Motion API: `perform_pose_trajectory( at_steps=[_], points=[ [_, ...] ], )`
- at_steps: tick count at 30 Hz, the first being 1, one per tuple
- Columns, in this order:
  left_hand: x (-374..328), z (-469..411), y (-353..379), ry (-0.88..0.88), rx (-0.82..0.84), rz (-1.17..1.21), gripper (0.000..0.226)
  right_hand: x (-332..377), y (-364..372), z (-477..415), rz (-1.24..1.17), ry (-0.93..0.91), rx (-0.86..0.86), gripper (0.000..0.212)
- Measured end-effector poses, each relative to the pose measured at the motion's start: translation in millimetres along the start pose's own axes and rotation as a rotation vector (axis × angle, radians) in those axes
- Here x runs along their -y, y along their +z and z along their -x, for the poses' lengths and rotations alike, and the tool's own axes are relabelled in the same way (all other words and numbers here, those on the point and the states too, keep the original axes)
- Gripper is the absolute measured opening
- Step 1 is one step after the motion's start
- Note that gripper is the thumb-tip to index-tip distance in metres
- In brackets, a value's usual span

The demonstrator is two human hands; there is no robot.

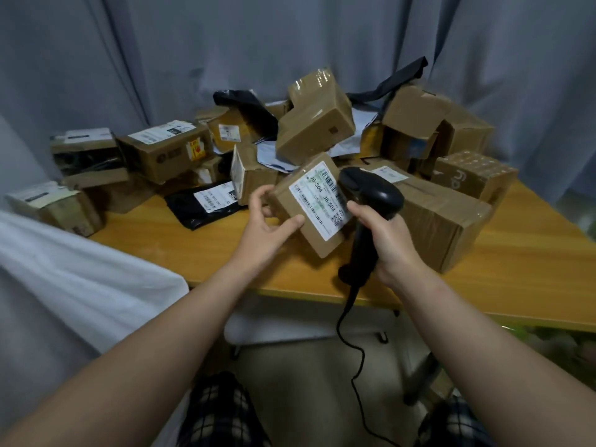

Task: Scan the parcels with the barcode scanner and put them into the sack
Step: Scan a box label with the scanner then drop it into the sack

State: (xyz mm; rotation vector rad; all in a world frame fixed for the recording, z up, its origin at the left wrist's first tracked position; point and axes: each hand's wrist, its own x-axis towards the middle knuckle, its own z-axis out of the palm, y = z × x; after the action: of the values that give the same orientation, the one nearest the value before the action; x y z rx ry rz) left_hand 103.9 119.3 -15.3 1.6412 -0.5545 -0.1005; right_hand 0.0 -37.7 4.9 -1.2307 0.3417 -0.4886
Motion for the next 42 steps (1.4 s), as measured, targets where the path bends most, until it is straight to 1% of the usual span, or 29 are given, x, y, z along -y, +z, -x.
perform_pose_trajectory(
  at_steps=[2,3,4,6,9,10,13,15,18,21,23,25,30,35,42],
  points=[
    [3,10,-11,-0.019,-0.089,-0.027,0.035,-8,9,10,0.022,0.001,-0.002,0.025],
    [5,14,-18,-0.029,-0.114,-0.043,0.03,-11,12,13,0.029,-0.003,-0.007,0.024],
    [6,18,-25,-0.043,-0.116,-0.066,0.029,-15,15,16,0.028,-0.011,-0.012,0.02],
    [9,23,-41,-0.098,-0.061,-0.088,0.037,-21,21,19,0.033,-0.036,-0.026,0.019],
    [14,30,-58,-0.142,-0.025,-0.121,0.06,-29,27,21,0.171,-0.167,-0.061,0.039],
    [15,32,-60,-0.126,-0.03,-0.146,0.064,-32,27,22,0.215,-0.223,-0.06,0.04],
    [18,39,-62,-0.101,-0.04,-0.131,0.071,-42,27,31,0.335,-0.302,0.022,0.025],
    [20,40,-61,-0.099,-0.06,-0.106,0.075,-54,27,37,0.427,-0.317,0.038,0.021],
    [24,40,-60,-0.111,-0.065,-0.075,0.077,-65,29,44,0.503,-0.341,0.036,0.017],
    [28,41,-60,-0.128,-0.075,-0.066,0.077,-67,33,53,0.479,-0.373,0.051,0.013],
    [30,40,-62,-0.136,-0.075,-0.074,0.077,-67,36,56,0.479,-0.394,0.048,0.019],
    [30,40,-62,-0.146,-0.072,-0.079,0.077,-66,37,57,0.488,-0.389,0.044,0.02],
    [31,38,-60,-0.149,-0.073,-0.076,0.077,-68,36,57,0.473,-0.354,0.038,0.01],
    [34,36,-59,-0.155,-0.074,-0.082,0.078,-70,36,59,0.481,-0.334,0.061,0.017],
    [29,36,-57,-0.147,-0.067,-0.09,0.077,-70,35,62,0.474,-0.354,0.083,0.015]
  ],
)
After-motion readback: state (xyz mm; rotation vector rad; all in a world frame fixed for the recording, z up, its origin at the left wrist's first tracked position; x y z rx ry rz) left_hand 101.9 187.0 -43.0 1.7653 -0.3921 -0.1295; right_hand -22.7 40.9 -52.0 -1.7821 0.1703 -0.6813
